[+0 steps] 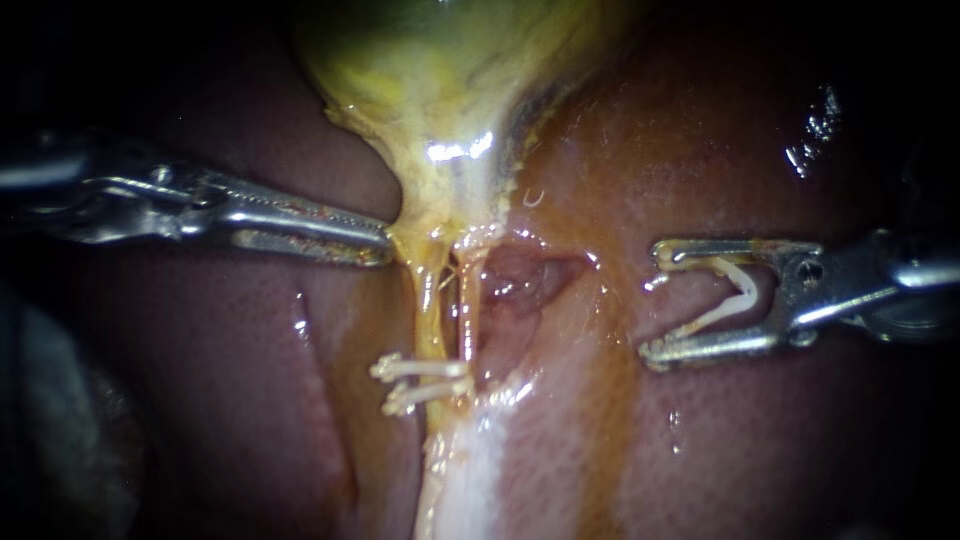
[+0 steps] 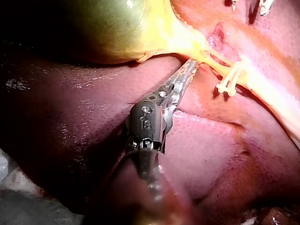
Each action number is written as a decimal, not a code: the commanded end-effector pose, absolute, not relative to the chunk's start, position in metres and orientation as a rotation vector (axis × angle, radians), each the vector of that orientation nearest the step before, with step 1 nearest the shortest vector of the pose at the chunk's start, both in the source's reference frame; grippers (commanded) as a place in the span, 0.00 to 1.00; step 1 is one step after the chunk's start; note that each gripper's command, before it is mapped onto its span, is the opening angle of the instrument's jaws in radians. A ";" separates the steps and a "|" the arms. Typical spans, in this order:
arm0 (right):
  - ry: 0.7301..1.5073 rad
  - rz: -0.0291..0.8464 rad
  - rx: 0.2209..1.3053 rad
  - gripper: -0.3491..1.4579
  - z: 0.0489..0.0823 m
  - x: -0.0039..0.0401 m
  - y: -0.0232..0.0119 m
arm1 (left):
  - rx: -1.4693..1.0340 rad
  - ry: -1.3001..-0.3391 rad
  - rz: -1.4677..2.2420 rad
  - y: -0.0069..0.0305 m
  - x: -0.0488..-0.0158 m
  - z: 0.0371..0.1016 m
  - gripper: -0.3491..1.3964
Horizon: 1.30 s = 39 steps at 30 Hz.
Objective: Clipping third clip left tube
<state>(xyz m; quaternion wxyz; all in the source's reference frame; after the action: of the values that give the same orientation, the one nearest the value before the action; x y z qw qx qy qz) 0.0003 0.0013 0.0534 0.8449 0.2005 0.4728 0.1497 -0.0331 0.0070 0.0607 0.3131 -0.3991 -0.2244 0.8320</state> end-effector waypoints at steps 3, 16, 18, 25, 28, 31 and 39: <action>0.998 0.316 0.423 0.47 0.0534 0.0003 0.0012 | -1.054 -0.601 2.193 0.0075 -0.0326 0.0601 0.00; 1.002 0.289 0.488 0.47 0.0533 0.0014 0.0019 | -1.056 -0.569 2.152 0.0106 -0.0290 0.0548 0.00; 1.010 0.280 0.512 0.47 0.0532 0.0021 0.0020 | -1.055 -0.567 2.152 0.0105 -0.0291 0.0548 0.00; 1.087 0.326 0.663 0.46 0.0530 0.0068 0.0018 | -1.055 -0.566 2.152 0.0104 -0.0291 0.0547 0.00; 1.114 0.364 0.703 0.46 0.0533 0.0091 0.0019 | -1.055 -0.566 2.152 0.0104 -0.0292 0.0547 0.00; 1.117 0.383 0.739 0.46 0.0539 0.0113 0.0020 | -1.055 -0.566 2.151 0.0104 -0.0292 0.0548 0.00; 1.122 0.455 0.771 0.46 0.0564 0.0148 0.0027 | -1.055 -0.564 2.151 0.0103 -0.0293 0.0548 0.00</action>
<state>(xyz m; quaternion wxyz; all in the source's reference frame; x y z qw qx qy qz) 0.0151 0.0028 0.0567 0.7501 0.3559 0.5145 0.2146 -0.0293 0.0103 0.0548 0.3336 -0.4039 -0.2160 0.8240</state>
